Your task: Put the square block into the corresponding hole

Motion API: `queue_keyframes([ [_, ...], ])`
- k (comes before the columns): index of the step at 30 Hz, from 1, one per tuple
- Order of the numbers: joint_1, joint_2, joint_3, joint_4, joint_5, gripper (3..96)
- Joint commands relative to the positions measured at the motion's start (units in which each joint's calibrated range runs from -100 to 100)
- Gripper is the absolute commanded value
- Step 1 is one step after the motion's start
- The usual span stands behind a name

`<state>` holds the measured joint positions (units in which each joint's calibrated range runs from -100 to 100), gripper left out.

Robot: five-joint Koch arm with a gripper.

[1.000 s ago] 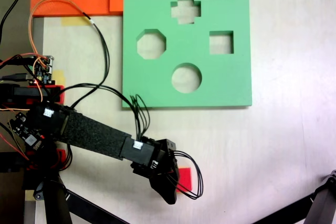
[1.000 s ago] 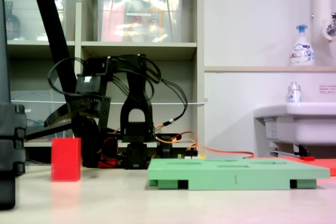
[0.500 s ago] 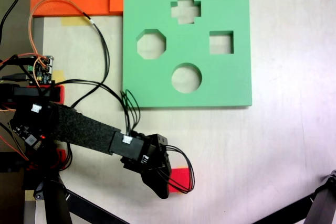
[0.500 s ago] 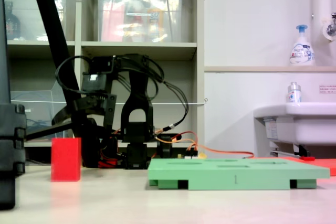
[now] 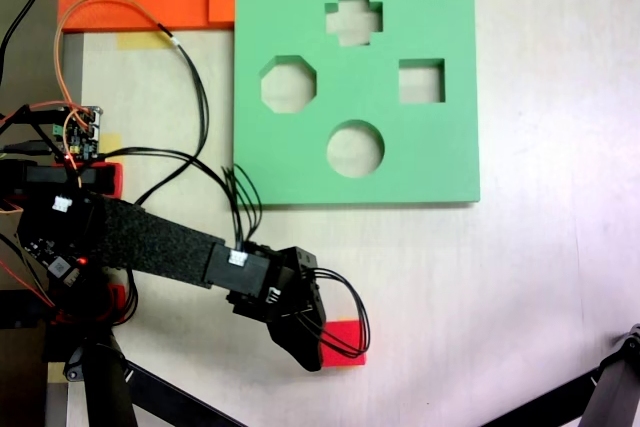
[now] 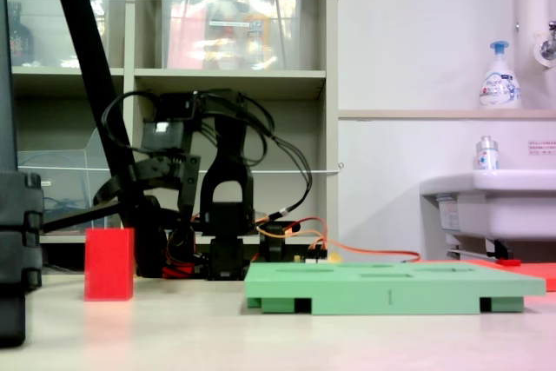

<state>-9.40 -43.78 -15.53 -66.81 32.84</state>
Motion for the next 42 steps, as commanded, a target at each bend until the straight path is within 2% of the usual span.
queue_keyframes([
  [1,-0.1,-1.1,0.8,3.8,0.0,77.1],
  [42,-3.4,26.3,13.7,7.5,-2.8,77.0],
])
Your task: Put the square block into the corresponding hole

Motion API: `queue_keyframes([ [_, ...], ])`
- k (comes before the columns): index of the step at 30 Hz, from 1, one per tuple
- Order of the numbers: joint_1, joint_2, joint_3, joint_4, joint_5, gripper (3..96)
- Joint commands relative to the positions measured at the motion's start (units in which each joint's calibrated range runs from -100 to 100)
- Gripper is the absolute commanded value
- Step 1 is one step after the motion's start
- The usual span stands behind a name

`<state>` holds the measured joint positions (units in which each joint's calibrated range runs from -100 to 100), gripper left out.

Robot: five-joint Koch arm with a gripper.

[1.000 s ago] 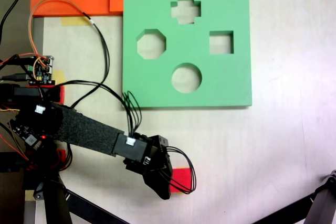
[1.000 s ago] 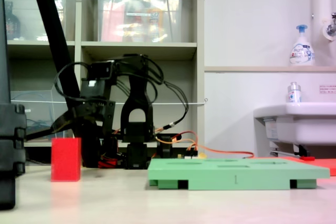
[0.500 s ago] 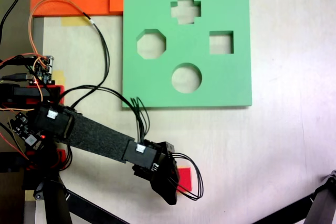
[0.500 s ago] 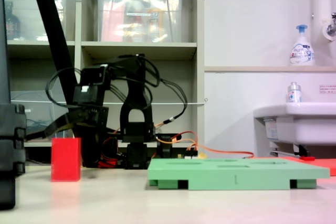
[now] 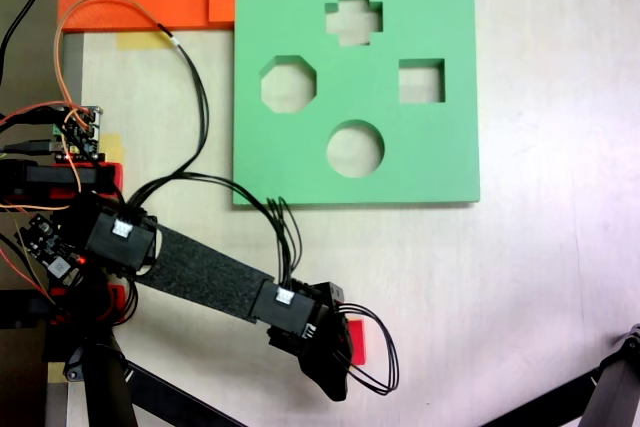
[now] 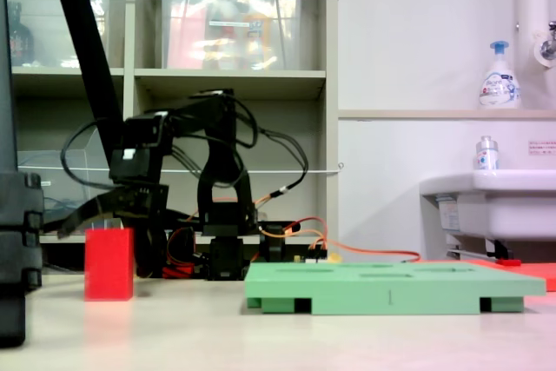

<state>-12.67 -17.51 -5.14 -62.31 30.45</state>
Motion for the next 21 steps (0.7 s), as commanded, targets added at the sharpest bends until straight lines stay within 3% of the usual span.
queue_keyframes([
  [1,-0.1,0.6,3.3,3.2,-0.4,77.0],
  [21,-0.4,3.8,5.0,4.1,-0.4,77.0],
])
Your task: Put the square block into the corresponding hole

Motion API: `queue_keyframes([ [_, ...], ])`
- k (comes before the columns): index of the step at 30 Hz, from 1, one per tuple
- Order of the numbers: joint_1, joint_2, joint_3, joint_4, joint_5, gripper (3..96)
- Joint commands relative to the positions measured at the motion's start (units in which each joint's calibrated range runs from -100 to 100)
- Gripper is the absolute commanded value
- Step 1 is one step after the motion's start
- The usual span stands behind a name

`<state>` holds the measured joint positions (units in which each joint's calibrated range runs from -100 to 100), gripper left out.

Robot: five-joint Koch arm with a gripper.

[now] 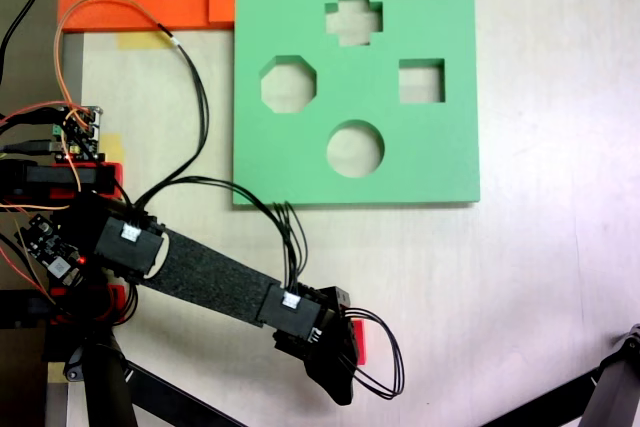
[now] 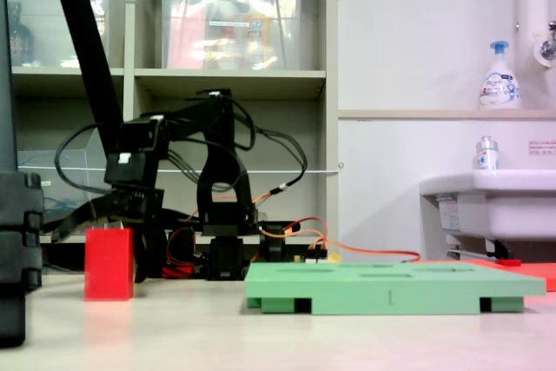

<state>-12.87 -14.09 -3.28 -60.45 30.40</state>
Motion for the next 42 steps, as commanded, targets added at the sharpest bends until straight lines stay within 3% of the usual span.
queue_keyframes([
  [1,-0.2,0.7,3.4,2.2,-0.4,77.0],
  [9,-0.3,1.7,4.3,2.2,-0.4,76.3],
  [18,-0.7,1.1,3.6,1.7,-0.4,47.2],
  [33,-1.8,-1.6,2.5,0.8,-0.6,36.8],
  [42,-2.7,-4.8,1.9,-0.3,-0.5,24.6],
])
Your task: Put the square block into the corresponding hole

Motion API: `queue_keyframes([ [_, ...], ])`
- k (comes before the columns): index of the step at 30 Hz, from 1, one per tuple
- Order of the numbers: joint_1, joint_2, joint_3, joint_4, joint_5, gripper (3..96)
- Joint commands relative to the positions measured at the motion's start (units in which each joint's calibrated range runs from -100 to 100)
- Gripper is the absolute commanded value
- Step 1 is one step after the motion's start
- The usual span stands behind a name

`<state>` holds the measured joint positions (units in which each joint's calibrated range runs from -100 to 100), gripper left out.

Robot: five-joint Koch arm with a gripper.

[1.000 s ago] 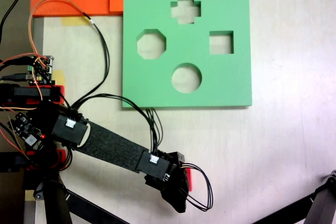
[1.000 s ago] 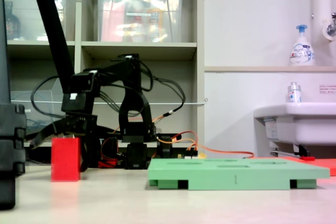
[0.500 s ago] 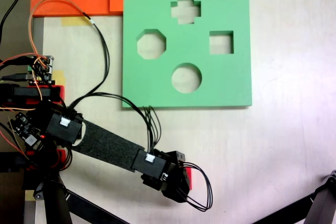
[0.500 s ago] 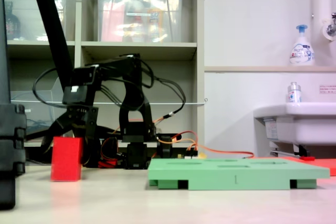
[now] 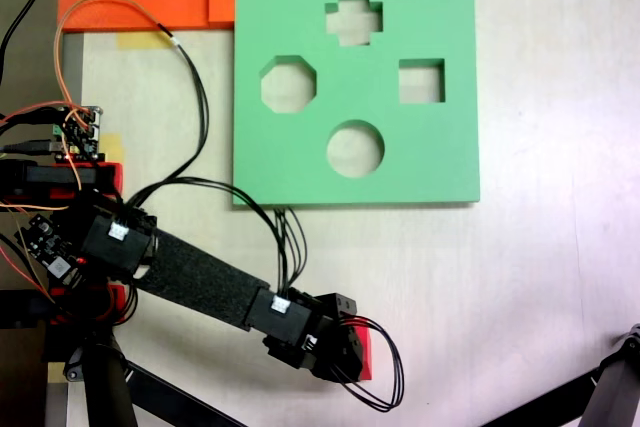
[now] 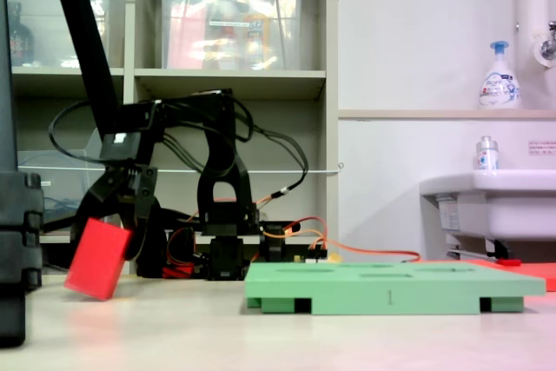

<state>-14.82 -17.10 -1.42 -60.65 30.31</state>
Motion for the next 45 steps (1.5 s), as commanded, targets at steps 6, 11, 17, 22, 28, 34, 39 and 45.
queue_keyframes([
  [6,-1.4,-2.9,-0.3,-0.1,-0.4,23.8],
  [11,-1.7,-3.4,-0.4,-0.1,-0.4,23.8],
  [17,-1.7,-5.8,-0.4,-0.5,-0.3,23.8],
  [22,-1.7,-12.6,-0.1,-3.7,1.1,23.8],
  [28,-0.2,-24.4,0.8,-11.4,5.7,23.8],
  [34,3.1,-33.9,1.1,-18.7,10.6,23.8],
  [39,6.7,-40.9,1.0,-21.7,15.6,24.0],
  [45,11.8,-43.1,5.0,-21.6,21.0,24.2],
])
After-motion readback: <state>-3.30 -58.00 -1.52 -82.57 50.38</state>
